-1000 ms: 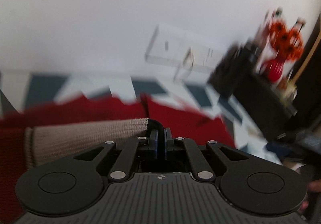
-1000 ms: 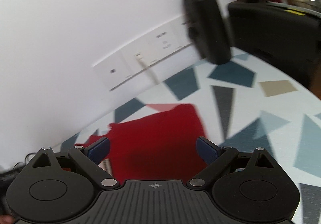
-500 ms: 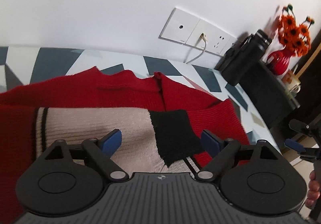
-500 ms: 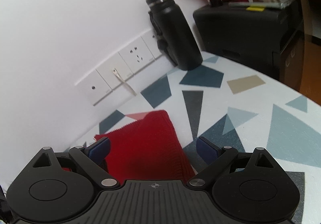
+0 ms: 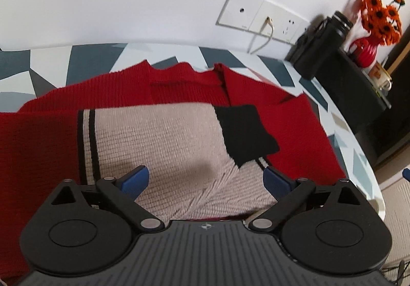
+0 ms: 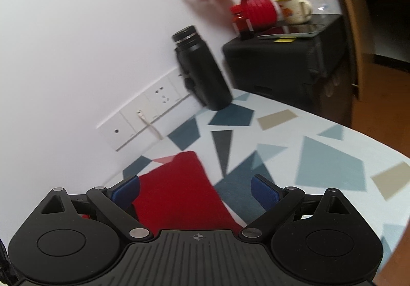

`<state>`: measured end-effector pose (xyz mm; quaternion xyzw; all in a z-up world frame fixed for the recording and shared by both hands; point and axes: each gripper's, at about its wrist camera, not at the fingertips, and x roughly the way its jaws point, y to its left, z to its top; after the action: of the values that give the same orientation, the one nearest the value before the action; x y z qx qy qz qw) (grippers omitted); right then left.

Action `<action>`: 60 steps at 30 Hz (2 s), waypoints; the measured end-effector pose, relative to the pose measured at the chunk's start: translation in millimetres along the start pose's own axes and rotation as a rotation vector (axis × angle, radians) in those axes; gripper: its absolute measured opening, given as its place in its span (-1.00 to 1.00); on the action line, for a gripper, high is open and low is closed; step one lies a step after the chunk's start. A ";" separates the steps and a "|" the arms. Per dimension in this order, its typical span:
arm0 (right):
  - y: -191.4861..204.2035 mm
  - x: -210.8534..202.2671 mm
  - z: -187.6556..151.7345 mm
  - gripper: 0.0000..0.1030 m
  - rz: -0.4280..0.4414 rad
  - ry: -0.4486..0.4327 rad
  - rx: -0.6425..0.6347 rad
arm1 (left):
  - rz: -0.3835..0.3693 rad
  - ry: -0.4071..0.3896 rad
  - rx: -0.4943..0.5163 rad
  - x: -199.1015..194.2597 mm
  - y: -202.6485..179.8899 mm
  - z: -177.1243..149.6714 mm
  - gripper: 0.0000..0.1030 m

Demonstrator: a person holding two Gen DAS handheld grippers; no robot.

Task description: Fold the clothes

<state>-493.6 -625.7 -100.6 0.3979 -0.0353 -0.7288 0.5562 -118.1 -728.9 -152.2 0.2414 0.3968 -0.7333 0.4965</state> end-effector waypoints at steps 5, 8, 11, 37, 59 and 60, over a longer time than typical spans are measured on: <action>1.6 -6.8 -7.4 0.80 -0.022 -0.001 0.018 | -0.006 0.014 0.027 -2.9 1.2 -4.6 0.90; 10.7 -7.5 -11.6 0.80 -0.020 0.008 -0.003 | 0.000 0.007 0.037 -9.3 6.2 -7.0 0.90; 22.7 -4.2 -13.6 0.82 -0.018 0.019 -0.024 | 0.007 -0.010 0.029 -19.7 15.2 -9.7 0.90; 117.3 65.6 -34.3 0.98 0.116 0.156 -0.197 | 0.242 -0.160 -0.132 -108.2 112.7 -87.6 0.94; 121.9 201.4 -77.0 0.59 0.245 0.492 -0.151 | 0.355 -0.101 -0.082 -82.7 91.8 -105.8 0.99; 125.2 204.6 -77.7 0.59 0.245 0.479 -0.167 | 0.360 -0.094 -0.082 -81.1 92.1 -106.4 0.99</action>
<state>-360.8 -814.4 -202.3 0.5044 0.1093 -0.5417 0.6635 -6.0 -615.7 -183.5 0.2538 0.3529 -0.6264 0.6471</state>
